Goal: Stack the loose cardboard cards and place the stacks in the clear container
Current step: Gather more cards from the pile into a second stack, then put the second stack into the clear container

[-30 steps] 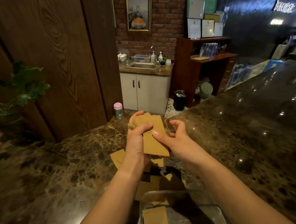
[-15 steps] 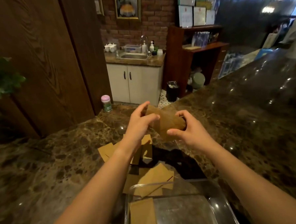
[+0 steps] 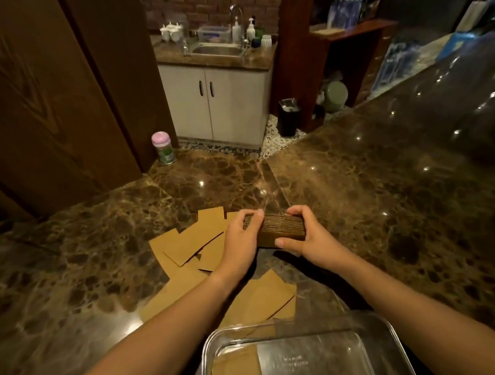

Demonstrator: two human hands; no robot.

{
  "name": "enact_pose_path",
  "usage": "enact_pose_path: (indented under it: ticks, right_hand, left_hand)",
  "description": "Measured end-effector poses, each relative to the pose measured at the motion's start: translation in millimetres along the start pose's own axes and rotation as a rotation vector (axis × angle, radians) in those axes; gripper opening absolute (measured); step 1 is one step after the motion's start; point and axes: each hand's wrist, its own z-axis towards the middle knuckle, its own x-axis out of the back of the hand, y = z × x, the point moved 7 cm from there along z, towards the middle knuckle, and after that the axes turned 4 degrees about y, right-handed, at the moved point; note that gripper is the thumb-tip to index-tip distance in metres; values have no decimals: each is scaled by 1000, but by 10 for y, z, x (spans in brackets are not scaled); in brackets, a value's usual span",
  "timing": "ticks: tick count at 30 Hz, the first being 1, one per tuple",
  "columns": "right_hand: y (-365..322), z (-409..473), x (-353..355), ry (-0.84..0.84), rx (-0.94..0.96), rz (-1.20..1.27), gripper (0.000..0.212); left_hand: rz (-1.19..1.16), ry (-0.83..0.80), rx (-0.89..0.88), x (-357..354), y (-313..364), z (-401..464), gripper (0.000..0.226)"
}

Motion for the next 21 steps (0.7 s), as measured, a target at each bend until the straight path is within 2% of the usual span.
enact_pose_path:
  ticks: [2, 4, 7, 13, 18, 21]
  right_hand:
    - [-31, -2, -10, 22, 7, 98, 65]
    - [-50, -21, -24, 78, 16, 215, 61]
    - [15, -47, -45, 126, 11, 315, 64]
    - [91, 9, -62, 82, 22, 211, 74]
    - [-36, 71, 5, 87, 53, -44, 50]
    - [-323, 5, 175, 139, 64, -65, 44]
  left_hand:
    - [-35, 66, -7, 0, -9, 26, 26]
    - [-22, 107, -13, -7, -25, 72, 21]
    - [-49, 85, -1, -41, -60, 92, 20]
    - [-7, 85, -26, -39, -38, 105, 27]
    - [100, -6, -25, -55, 36, 123, 26]
    - [102, -71, -55, -62, 290, 95, 23]
